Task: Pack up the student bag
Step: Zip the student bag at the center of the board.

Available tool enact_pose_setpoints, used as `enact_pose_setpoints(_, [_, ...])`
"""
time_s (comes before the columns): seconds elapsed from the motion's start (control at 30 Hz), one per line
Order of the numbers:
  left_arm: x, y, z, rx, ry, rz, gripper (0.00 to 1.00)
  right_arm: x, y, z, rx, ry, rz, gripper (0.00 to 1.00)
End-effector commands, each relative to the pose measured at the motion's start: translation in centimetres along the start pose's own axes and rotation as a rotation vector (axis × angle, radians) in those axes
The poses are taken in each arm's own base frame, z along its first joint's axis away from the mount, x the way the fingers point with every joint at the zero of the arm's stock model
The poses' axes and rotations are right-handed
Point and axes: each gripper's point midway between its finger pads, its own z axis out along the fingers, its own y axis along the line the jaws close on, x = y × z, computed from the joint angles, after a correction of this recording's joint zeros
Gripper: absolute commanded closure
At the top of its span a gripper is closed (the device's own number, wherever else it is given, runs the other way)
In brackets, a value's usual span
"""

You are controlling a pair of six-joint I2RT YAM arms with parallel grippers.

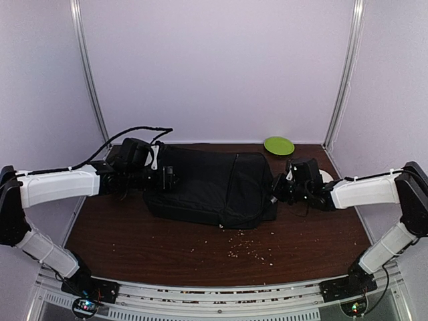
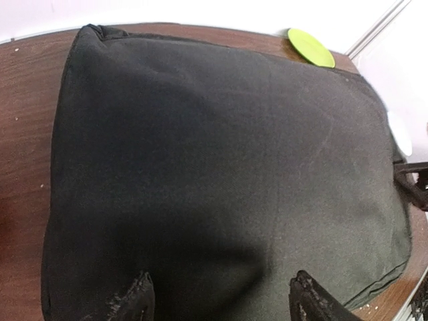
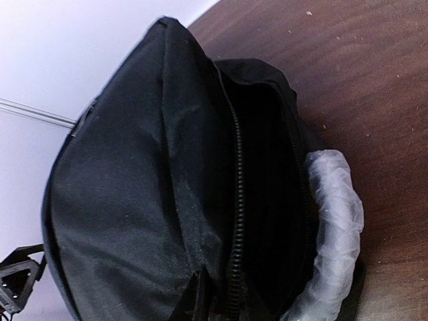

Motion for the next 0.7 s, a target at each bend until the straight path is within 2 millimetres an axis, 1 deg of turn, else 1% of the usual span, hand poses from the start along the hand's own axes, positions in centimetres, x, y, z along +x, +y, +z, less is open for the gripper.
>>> enact_pose_setpoints(0.0, [2.7,0.4,1.7,0.012,0.07,-0.012,0.29,1.2,-6.8,1.2,0.211,0.025,-0.017,0.85])
enact_pose_setpoints(0.07, [2.8,0.5,1.7,0.01,0.072,-0.01,0.29,1.5,-7.2,1.3,0.216,0.036,-0.011,0.79])
enact_pose_setpoints(0.1, [2.8,0.5,1.5,0.009,0.07,-0.005,0.29,1.5,-7.0,1.1,0.206,0.033,-0.011,0.73])
enact_pose_setpoints(0.23, [2.3,0.6,0.7,0.001,0.051,0.009,0.29,0.2,-4.8,-1.1,0.151,-0.011,-0.033,0.47])
enact_pose_setpoints(0.3, [2.0,0.6,0.2,-0.002,0.04,0.013,0.29,-0.5,-3.5,-2.6,0.133,-0.035,-0.065,0.38])
enact_pose_setpoints(0.37, [1.7,0.6,-0.5,-0.004,0.024,0.013,0.28,-1.0,-2.1,-4.3,0.115,-0.054,-0.104,0.33])
enact_pose_setpoints(0.4, [1.8,0.7,-0.7,-0.006,0.022,0.011,0.27,-1.1,-1.2,-5.2,0.102,-0.066,-0.126,0.32])
enact_pose_setpoints(0.43, [1.8,0.8,-1.1,-0.009,0.015,0.008,0.26,-1.0,-0.7,-6.1,0.101,-0.069,-0.153,0.32])
enact_pose_setpoints(0.57, [2.0,1.3,-2.5,-0.017,-0.011,-0.011,0.22,0.6,1.0,-9.4,0.086,-0.091,-0.276,0.31])
enact_pose_setpoints(0.67, [2.3,1.7,-3.8,-0.02,-0.032,-0.026,0.2,2.9,1.7,-11.4,0.067,-0.107,-0.352,0.32])
